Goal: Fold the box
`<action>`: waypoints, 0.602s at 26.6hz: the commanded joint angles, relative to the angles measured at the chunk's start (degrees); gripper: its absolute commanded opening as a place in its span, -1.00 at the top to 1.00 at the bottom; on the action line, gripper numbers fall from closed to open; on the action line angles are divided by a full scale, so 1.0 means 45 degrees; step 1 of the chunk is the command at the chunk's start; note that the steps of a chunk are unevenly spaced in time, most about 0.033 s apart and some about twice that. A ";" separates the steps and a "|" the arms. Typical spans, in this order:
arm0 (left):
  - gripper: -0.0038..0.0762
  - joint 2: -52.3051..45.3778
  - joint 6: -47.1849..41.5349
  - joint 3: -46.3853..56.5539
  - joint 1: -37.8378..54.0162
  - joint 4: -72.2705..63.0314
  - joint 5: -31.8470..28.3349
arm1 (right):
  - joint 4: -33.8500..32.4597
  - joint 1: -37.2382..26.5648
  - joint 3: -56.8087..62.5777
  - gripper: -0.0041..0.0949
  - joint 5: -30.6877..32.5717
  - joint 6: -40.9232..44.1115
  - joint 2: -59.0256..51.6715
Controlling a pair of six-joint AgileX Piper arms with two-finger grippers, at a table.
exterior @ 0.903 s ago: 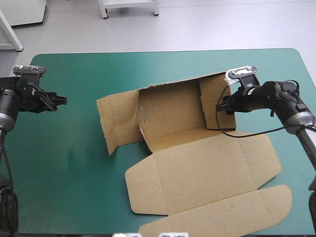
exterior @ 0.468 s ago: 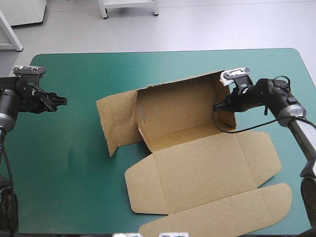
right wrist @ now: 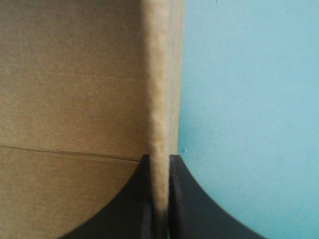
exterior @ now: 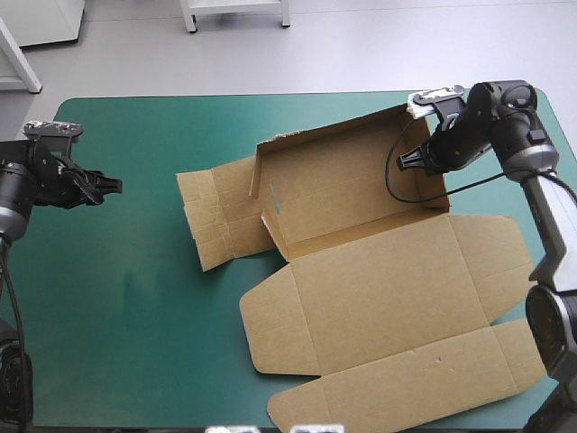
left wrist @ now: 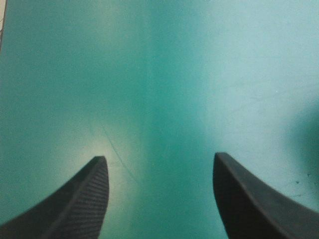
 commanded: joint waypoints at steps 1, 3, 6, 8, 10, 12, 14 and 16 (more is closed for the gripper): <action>-0.20 -0.0591 0.0185 -0.0389 -0.0005 -0.0127 -0.0149 | 0.0283 0.0008 -0.0591 0.95 0.0189 0.0225 0.0077; -0.20 -0.0591 0.0226 -0.0389 -0.0005 -0.0127 -0.0149 | 0.0196 0.0008 -0.0591 0.95 0.0189 0.0299 0.0599; -0.20 -0.0591 0.0226 -0.0389 -0.0005 -0.0127 -0.0008 | 0.0168 0.0008 -0.0601 0.95 0.0189 0.0327 0.1128; -0.20 -0.0591 0.0226 -0.0389 -0.0005 -0.0127 0.0049 | 0.0255 0.0008 -0.0601 0.88 0.0189 0.0031 0.1345; -0.20 -0.0591 0.0226 -0.0389 -0.0005 -0.0127 0.0049 | 0.0167 0.0008 -0.0621 0.70 0.0166 -0.0225 0.1462; -0.20 -0.0591 0.0253 -0.0389 -0.0005 -0.0393 0.0049 | 0.0018 0.0008 -0.0651 0.38 0.0082 -0.0512 0.1583; -0.20 -0.0591 0.0275 -0.0389 -0.0005 -0.0671 0.0049 | -0.0095 0.0008 -0.0772 -0.19 -0.0174 -0.0588 0.1583; -0.20 -0.0591 0.0275 -0.0389 -0.0005 -0.0647 0.0049 | -0.0125 0.0008 -0.1396 -0.50 0.0173 -0.0229 0.1583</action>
